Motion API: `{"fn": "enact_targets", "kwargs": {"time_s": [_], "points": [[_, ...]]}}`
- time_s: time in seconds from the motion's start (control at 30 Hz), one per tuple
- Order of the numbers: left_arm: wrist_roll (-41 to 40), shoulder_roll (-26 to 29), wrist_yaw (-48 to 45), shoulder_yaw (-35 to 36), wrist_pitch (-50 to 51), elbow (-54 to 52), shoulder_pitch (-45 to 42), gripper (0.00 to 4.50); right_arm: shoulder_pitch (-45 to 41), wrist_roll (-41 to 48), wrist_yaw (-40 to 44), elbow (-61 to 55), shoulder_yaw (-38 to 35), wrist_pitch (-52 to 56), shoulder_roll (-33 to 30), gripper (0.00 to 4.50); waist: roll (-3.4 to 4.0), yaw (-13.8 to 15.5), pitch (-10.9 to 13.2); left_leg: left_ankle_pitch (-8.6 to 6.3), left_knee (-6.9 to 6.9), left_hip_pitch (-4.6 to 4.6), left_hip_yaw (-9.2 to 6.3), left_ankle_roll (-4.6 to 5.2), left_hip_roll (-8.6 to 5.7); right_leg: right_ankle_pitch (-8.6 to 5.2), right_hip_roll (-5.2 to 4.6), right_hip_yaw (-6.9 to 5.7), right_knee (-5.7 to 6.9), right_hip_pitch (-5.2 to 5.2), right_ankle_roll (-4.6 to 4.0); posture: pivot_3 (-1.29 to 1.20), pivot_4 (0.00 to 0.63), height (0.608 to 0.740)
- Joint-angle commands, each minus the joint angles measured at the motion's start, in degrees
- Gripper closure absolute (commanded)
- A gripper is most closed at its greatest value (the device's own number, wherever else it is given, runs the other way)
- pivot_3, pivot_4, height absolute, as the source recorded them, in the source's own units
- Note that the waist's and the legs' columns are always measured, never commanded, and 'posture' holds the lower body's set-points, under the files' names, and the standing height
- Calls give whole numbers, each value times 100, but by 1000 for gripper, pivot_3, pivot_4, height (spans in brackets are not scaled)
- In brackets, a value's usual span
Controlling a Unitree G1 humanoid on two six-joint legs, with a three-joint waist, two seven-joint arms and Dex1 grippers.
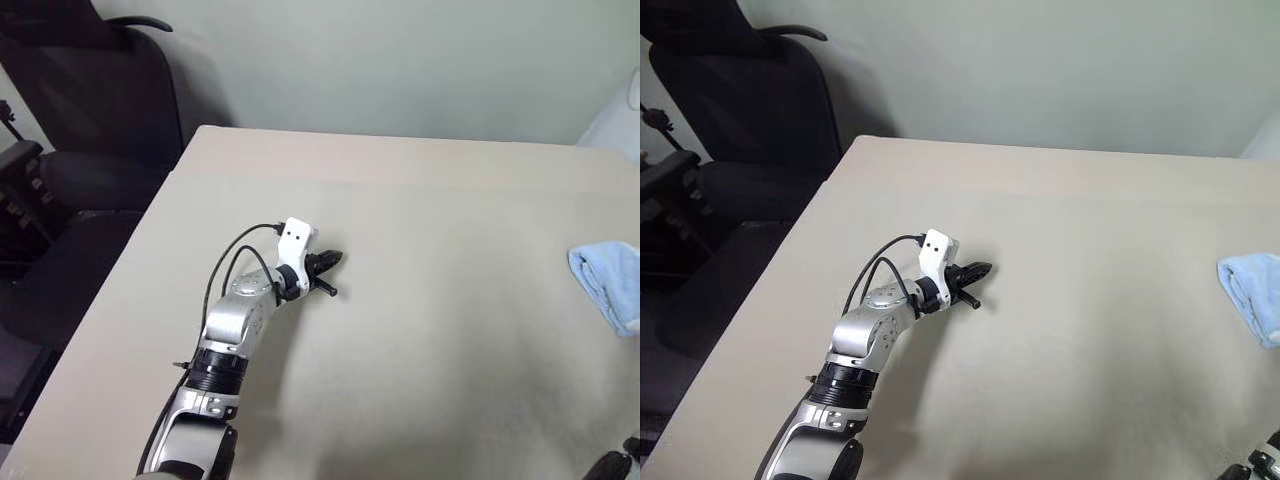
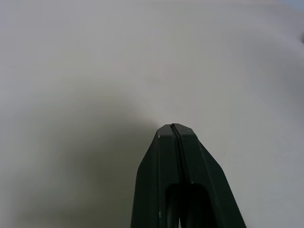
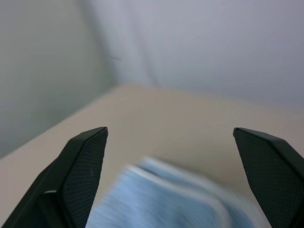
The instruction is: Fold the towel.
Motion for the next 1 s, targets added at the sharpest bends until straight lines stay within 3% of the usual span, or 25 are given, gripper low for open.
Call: {"fn": "enact_targets", "kwargs": {"time_s": [0.03, 0.1, 0.3, 0.67, 1.0], "points": [[16, -12, -71, -60, -123, -61, -131, 4500, 40, -8, 1220, -1060, 1755, 419, -161, 34, -3, -43, -1, 2, 0, 2, 0, -2, 4, 3, 6, -1, 0, 2, 0, 0, 150, 740], [64, 1, -67, -97, -168, -47, -121, 4500, 63, 196, 1768, -1462, 2648, 857, -90, 34, -6, -42, -2, 8, 0, 3, -2, -3, 13, 0, 16, -9, 0, 4, 6, 0, 150, 740], [45, 73, 13, 2, -183, -197, -38, 4500, -102, 92, 2080, -1371, 3601, 1006, 588, 34, -4, 116, 0, 17, 7, -6, -18, -5, -2, -2, 5, -10, -7, -13, 10, 0, 150, 740], [-27, 488, 39, 534, -437, 75, -38, 4500, 8, -241, 1926, -1305, 3490, 986, 934, 34, -5, 106, 0, 14, 0, -8, -15, -3, -4, 3, 0, -17, -10, 3, -1, 0, 150, 740], [-56, 334, 222, 555, -344, -84, -52, 4500, 139, -405, 1988, -1272, 3470, 853, 1140, 34, -5, 93, 0, 19, 2, -7, -16, -9, -3, 3, 0, -16, -10, 1, -4, 0, 150, 740]]}}
